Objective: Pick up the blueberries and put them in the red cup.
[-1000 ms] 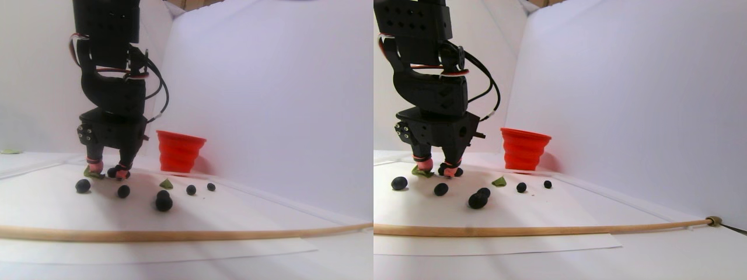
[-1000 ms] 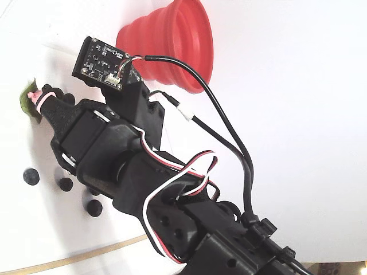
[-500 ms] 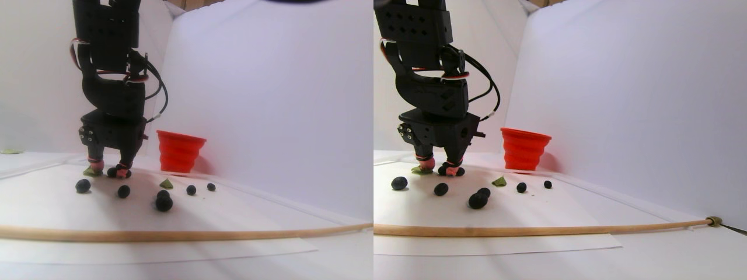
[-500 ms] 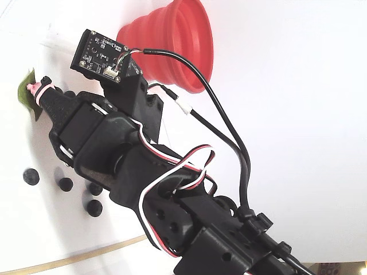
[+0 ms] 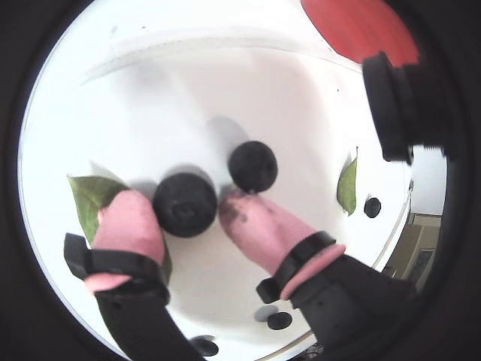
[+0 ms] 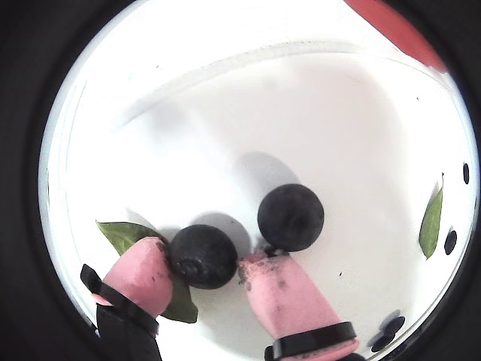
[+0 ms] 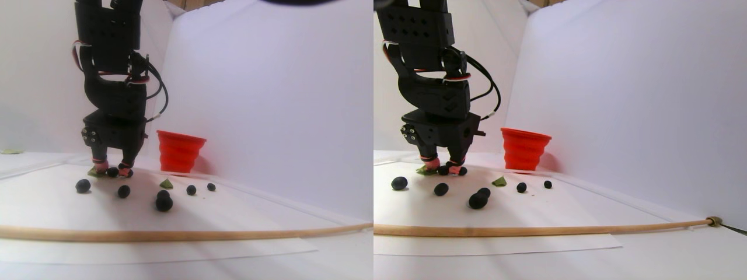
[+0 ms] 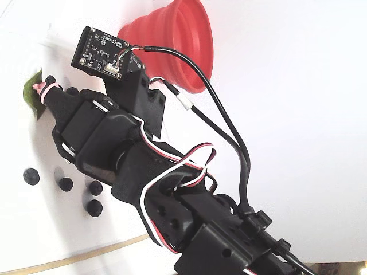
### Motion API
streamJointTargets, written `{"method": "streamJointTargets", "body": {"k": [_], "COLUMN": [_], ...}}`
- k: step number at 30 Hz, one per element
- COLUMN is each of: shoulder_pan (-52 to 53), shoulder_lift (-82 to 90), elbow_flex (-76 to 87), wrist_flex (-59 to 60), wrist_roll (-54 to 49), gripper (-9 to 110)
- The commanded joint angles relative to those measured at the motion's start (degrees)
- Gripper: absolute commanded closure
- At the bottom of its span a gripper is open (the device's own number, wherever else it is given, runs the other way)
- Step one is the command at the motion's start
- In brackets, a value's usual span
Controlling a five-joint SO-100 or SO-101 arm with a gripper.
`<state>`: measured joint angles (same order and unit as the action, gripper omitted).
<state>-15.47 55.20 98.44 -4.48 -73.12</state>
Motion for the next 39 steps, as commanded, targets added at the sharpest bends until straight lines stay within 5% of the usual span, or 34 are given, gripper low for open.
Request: {"method": "streamJointTargets", "body": {"k": [1,39], "shoulder_pan": [2.2,1.4], "shoulder_lift": [1.2,7.7], "elbow_flex": [-1.7,4.4], "wrist_flex": [-1.6,-2.9], "wrist_roll": [-0.4,-2.2], "gripper": [86,89]}}
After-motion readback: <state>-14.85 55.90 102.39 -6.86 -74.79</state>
